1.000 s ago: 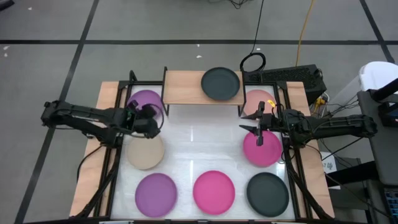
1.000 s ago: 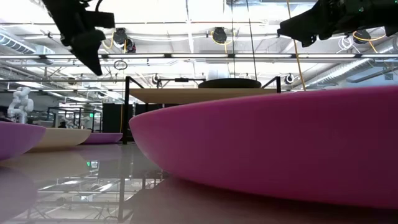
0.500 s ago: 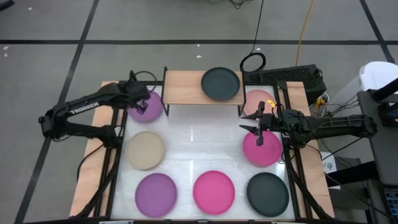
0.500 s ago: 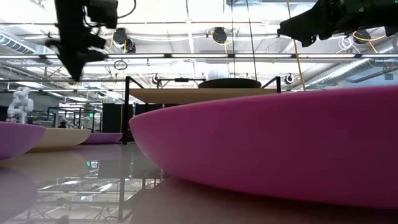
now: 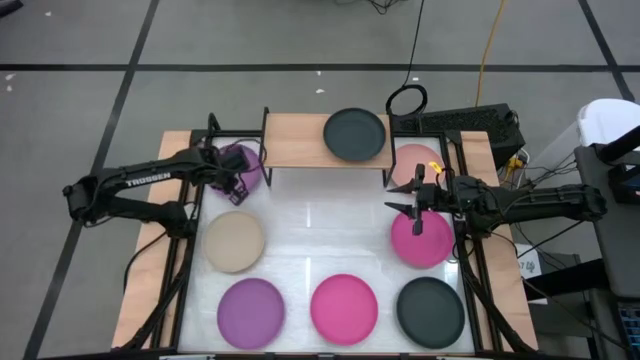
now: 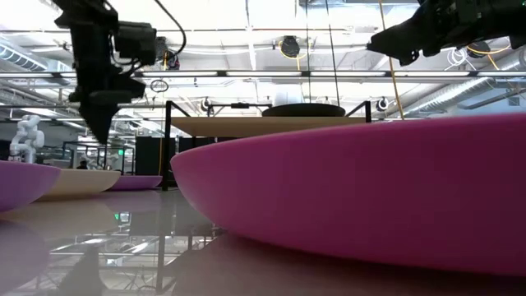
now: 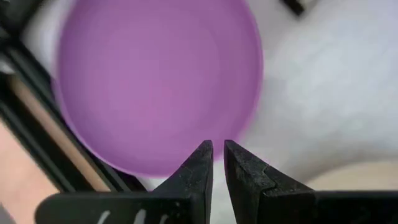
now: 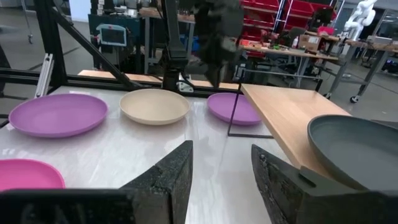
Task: Place and stack plates onto a shelf
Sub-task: Stack the top violet plate on top of the black plate on the shelf
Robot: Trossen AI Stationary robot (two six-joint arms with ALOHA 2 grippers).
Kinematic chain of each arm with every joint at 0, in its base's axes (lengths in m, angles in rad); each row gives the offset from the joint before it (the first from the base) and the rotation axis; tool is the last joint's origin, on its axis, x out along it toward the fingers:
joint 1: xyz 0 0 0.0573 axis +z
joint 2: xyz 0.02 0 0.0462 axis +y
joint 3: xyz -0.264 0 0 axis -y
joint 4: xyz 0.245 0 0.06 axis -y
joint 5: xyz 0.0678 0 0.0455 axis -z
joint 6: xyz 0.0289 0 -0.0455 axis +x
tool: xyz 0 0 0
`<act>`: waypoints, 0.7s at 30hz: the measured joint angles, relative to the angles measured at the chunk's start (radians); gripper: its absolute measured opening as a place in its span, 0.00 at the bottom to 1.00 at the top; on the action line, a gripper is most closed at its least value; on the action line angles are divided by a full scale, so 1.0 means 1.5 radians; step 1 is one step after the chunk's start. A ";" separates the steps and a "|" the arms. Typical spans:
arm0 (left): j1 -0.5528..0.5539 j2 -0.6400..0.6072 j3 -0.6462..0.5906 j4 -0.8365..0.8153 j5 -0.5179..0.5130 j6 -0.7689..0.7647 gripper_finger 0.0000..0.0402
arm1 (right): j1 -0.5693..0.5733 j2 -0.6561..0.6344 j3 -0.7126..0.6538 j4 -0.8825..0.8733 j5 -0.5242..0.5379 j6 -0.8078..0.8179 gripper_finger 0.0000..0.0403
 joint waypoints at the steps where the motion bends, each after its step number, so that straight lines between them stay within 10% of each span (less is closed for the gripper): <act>1: -0.001 0.000 -0.012 0.006 0.012 -0.001 0.12 | 0.000 0.000 0.000 0.000 0.000 0.000 0.36; 11: -0.027 0.000 -0.074 0.121 0.068 0.012 0.13 | 0.000 0.000 0.000 0.010 0.001 -0.005 0.36; 21: -0.027 0.000 -0.074 0.122 0.040 0.022 0.48 | 0.000 0.000 0.000 0.007 0.001 -0.005 0.36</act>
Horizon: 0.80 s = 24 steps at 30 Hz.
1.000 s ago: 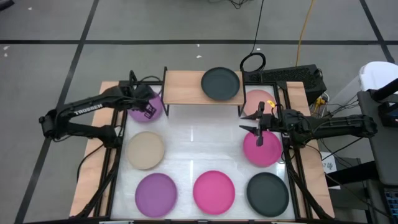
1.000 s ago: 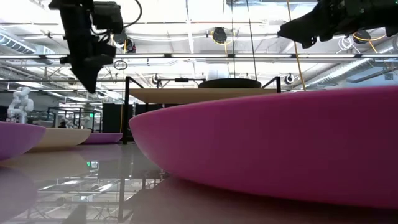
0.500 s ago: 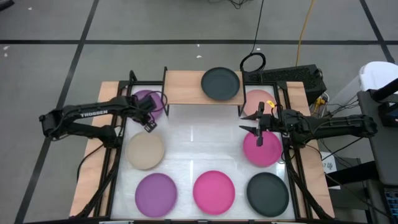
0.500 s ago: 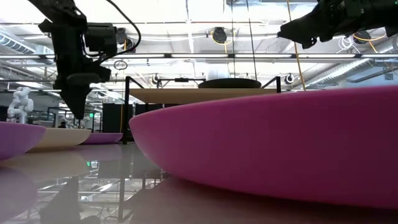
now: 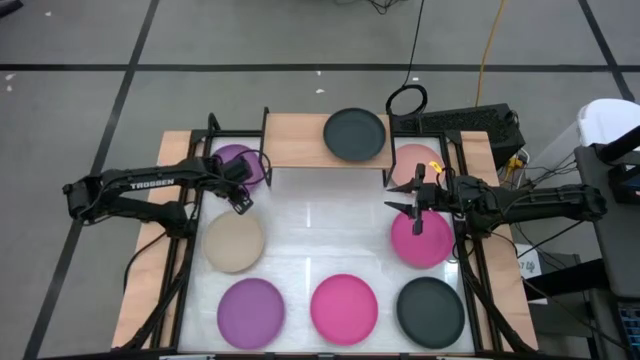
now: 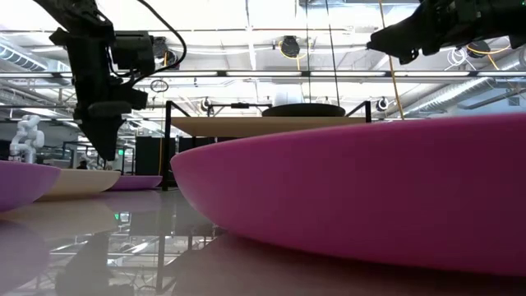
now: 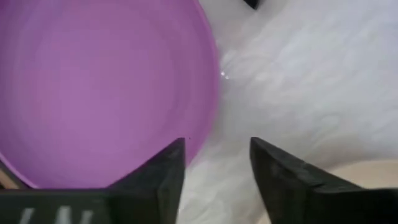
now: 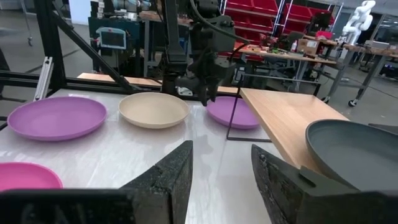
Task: Place and stack plates onto a shelf
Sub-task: Stack the top violet plate on top of the black plate on the shelf
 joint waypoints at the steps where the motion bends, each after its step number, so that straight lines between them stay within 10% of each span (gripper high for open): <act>1: 0.000 0.000 0.000 0.000 -0.006 0.000 0.51 | 0.000 0.000 0.000 -0.002 0.000 0.000 0.36; 24: 0.016 0.176 0.000 0.001 -0.121 -0.053 0.56 | 0.000 0.000 0.000 -0.004 0.000 -0.002 0.36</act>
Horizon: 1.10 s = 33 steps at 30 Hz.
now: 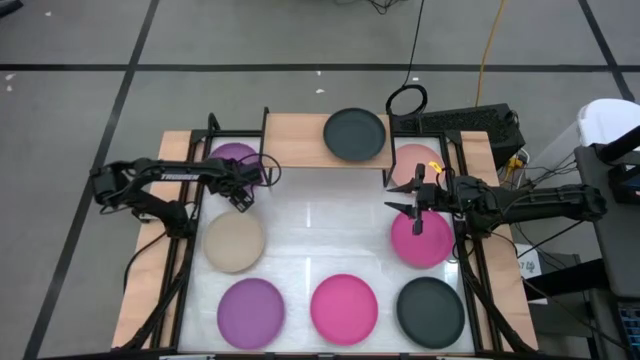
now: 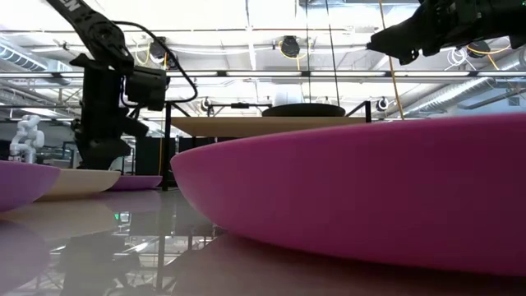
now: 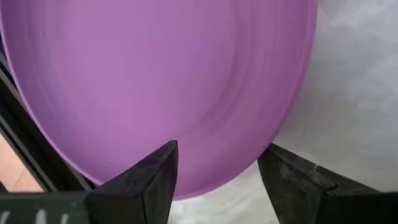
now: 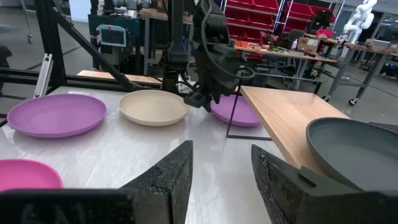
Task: Place and stack plates onto a shelf
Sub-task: Stack the top violet plate on top of the black plate on the shelf
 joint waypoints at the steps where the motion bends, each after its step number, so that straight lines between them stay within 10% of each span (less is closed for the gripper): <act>1: 0.001 0.002 0.000 0.003 0.000 0.000 0.56 | 0.000 0.000 0.000 0.000 0.000 0.000 0.36; 7: 0.003 0.008 0.000 0.033 0.004 0.015 0.50 | 0.000 0.000 0.000 -0.002 0.000 0.002 0.36; 18: 0.003 0.004 0.002 0.030 0.028 0.003 0.04 | 0.000 0.000 0.000 -0.004 0.000 0.002 0.36; 33: -0.030 -0.185 0.149 -0.136 -0.061 -0.090 0.02 | 0.000 -0.001 0.000 -0.003 0.000 0.002 0.36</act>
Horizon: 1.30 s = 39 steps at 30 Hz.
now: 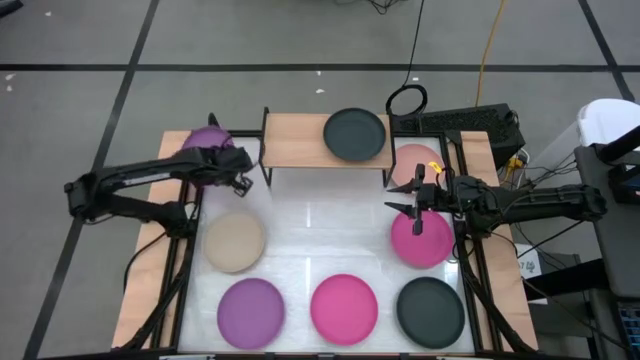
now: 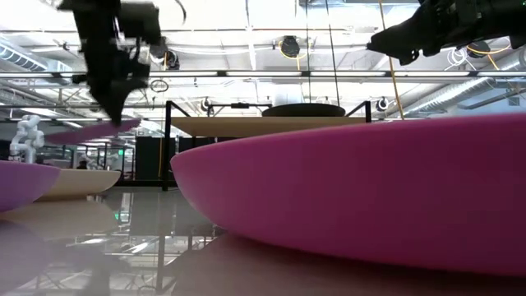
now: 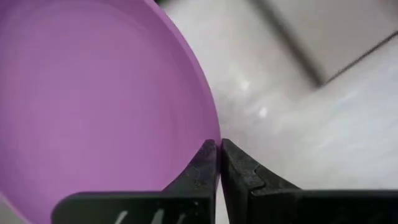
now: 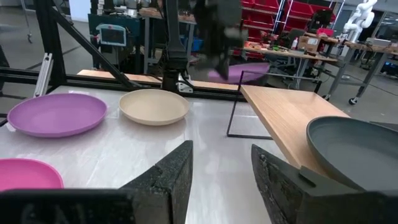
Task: Place and stack plates onto a shelf
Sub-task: Stack the top violet plate on top of the black plate on the shelf
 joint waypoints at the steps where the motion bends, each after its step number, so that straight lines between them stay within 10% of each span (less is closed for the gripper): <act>1: -0.003 -0.011 0.022 0.003 -0.002 0.014 0.02 | 0.000 -0.002 0.000 0.000 0.000 0.000 0.36; 11: -0.049 0.018 0.273 0.145 -0.030 0.246 0.02 | 0.000 -0.054 0.000 0.008 -0.001 -0.025 0.36; 23: -0.096 0.305 0.478 0.328 0.107 0.575 0.02 | 0.000 -0.120 0.000 0.010 0.000 -0.037 0.36; 39: -0.098 0.511 0.589 0.341 0.209 0.719 0.05 | 0.000 -0.137 0.000 -0.006 0.000 -0.035 0.36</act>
